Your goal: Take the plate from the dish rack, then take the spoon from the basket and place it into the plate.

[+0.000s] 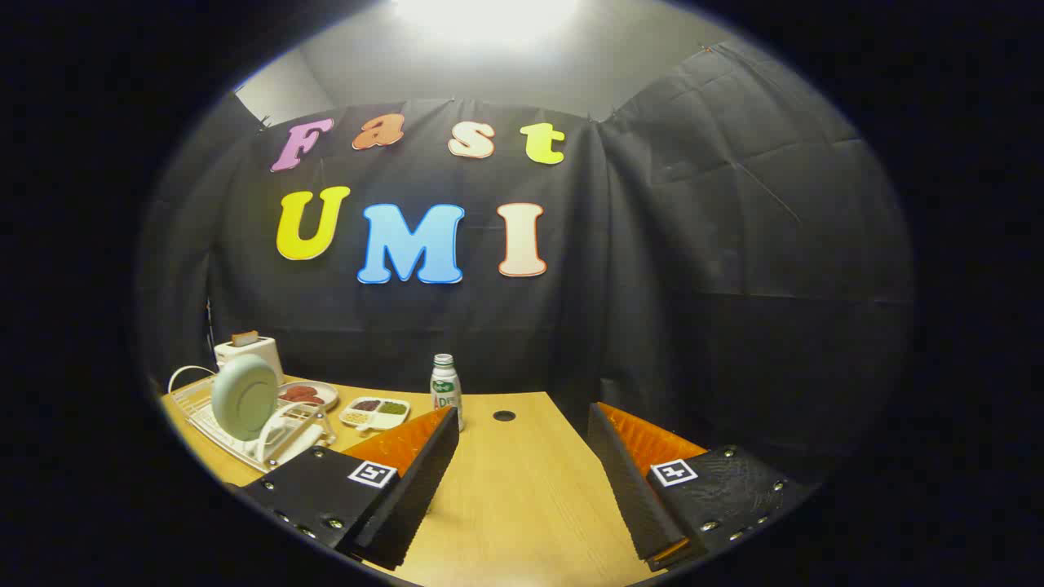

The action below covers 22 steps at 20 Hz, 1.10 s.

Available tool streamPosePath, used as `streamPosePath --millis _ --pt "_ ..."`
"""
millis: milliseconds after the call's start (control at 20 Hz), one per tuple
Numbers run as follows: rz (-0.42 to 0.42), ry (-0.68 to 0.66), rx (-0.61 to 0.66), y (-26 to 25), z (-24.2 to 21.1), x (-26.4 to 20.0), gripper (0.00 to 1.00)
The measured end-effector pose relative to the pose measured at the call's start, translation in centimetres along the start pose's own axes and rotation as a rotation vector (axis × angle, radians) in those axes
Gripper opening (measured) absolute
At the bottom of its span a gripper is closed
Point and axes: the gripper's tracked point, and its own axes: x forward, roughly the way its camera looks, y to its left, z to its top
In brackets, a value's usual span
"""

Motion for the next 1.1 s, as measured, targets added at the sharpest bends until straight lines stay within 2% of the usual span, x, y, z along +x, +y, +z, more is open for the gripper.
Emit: streamPosePath --millis 200,550,850,1100 --pt "0.076 0.010 0.018 6.8 3.9 -2.3 0.98" --pt "0.184 0.035 0.029 22.0 5.9 -0.4 0.98" --pt "0.227 0.088 0.051 32.6 4.3 3.6 0.98" --pt "0.235 0.193 0.030 37.7 0.4 7.0 0.98"
